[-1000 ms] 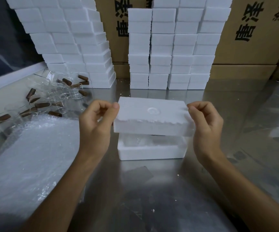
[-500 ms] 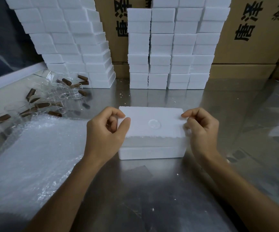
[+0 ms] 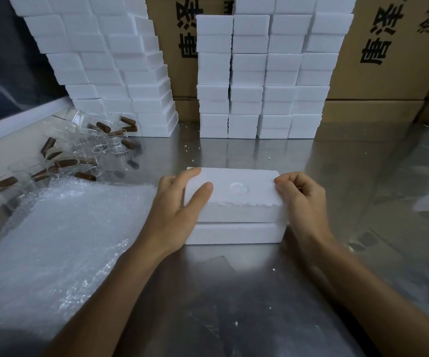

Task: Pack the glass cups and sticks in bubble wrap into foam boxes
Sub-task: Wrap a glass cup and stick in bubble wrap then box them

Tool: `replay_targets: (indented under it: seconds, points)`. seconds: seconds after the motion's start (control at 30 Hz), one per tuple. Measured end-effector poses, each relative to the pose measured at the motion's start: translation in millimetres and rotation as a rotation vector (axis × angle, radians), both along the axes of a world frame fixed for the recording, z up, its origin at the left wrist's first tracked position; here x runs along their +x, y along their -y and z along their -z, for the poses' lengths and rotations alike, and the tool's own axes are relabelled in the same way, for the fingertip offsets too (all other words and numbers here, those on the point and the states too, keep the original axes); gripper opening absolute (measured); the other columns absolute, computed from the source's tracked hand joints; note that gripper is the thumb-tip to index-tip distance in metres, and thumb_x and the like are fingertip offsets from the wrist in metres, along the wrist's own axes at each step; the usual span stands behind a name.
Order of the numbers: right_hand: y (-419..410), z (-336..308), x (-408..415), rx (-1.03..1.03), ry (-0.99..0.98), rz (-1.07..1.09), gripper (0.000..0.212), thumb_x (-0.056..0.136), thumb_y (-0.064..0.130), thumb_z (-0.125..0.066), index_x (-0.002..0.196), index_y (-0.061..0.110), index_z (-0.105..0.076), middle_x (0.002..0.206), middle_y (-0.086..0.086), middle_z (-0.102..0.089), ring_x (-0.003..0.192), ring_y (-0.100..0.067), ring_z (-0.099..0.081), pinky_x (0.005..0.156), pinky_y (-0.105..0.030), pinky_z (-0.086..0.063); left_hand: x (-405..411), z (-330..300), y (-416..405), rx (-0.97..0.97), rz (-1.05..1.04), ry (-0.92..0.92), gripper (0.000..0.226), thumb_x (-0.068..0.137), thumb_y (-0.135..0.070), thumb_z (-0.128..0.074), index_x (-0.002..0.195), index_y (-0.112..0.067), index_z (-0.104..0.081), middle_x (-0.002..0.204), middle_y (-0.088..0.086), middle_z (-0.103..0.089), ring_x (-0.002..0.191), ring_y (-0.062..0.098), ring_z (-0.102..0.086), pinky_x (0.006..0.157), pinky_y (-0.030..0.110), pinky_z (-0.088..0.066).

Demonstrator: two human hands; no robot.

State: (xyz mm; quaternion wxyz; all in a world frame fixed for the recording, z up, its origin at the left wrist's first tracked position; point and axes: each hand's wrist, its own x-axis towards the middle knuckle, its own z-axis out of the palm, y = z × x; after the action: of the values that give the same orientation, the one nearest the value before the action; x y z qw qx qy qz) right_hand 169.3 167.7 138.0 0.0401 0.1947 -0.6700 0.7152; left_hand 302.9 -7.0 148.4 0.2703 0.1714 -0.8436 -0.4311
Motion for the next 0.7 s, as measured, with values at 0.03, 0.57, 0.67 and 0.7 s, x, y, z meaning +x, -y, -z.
replay_targets:
  seconds: [0.03,0.57,0.67,0.7]
  points:
    - [0.7,0.2,0.5,0.008,0.001,0.002,0.020,0.090,0.001,-0.056,0.075,0.013,-0.062,0.074,0.008,-0.060,0.061,0.004,-0.049,0.058,-0.009,-0.040,0.1,0.5,1.1,-0.007,-0.012,-0.005,0.043,0.090,-0.059,-0.052,0.130,-0.042,-0.053,0.128,-0.010,-0.047,0.107,-0.004,-0.049,0.092,0.013,-0.033]
    - [-7.9,0.9,-0.8,0.359,-0.017,-0.251,0.045,0.075,0.059,-0.065,0.116,0.045,-0.053,0.119,0.018,-0.058,0.104,-0.007,-0.061,0.084,-0.026,-0.051,0.1,4.6,22.6,0.068,0.014,0.047,0.041,0.092,-0.049,-0.058,0.132,-0.045,-0.055,0.118,-0.037,-0.052,0.096,-0.028,-0.049,0.070,-0.008,-0.033]
    - [-9.9,0.5,-3.6,0.358,-0.023,-0.294,0.038,0.083,0.052,-0.069,0.117,0.045,-0.053,0.118,0.016,-0.058,0.098,-0.005,-0.062,0.072,-0.015,-0.048,0.1,4.3,24.7,0.077,0.000,0.017,0.041,0.087,-0.048,-0.065,0.127,-0.042,-0.062,0.104,-0.033,-0.064,0.085,-0.025,-0.055,0.066,-0.007,-0.036]
    - [-9.3,1.4,-3.8,0.343,-0.021,-0.294,0.038,0.083,0.052,-0.068,0.117,0.045,-0.053,0.119,0.017,-0.058,0.101,-0.005,-0.062,0.076,-0.017,-0.048,0.0,4.1,25.0,0.081,-0.006,0.008,0.041,0.086,-0.048,-0.066,0.126,-0.041,-0.063,0.101,-0.028,-0.067,0.076,-0.021,-0.057,0.064,-0.006,-0.037]
